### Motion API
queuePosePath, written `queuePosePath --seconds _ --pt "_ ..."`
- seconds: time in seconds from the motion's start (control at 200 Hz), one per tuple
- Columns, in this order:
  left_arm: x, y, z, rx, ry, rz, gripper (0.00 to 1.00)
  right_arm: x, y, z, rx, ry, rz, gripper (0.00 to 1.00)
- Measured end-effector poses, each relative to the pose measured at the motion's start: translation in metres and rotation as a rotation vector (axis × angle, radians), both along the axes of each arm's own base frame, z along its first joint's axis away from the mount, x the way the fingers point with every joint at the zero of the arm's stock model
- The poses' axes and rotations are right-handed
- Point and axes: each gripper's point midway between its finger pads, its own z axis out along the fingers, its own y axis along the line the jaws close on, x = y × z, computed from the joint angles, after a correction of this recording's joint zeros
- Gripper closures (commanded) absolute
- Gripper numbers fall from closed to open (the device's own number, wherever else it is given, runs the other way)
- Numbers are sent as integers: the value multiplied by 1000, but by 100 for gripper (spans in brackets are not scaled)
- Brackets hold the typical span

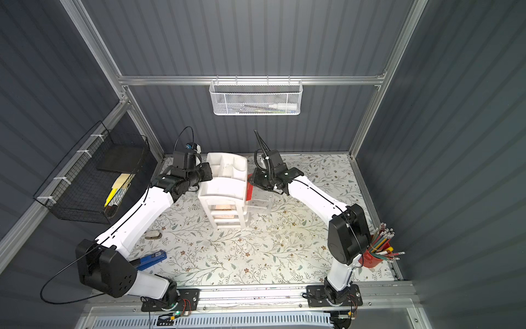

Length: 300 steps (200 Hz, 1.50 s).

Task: Take the postcards out of the drawer
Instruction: Pick up the postcard from the drawer.

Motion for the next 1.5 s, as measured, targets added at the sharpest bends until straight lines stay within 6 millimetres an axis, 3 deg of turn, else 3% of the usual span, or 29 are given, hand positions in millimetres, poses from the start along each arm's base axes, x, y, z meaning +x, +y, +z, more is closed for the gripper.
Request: queuePosePath --seconds 0.425,0.765,1.201,1.501 --pt "0 0 0 -1 -2 -1 100 0 4 4 22 -10 12 83" --pt "-1 0 0 -3 -3 -3 100 1 5 3 20 -13 18 84" --pt "-1 -1 1 -3 -5 -5 100 -2 16 -23 -3 36 47 93" --pt "0 -1 1 -3 -5 -4 100 2 3 -17 -20 15 30 96"
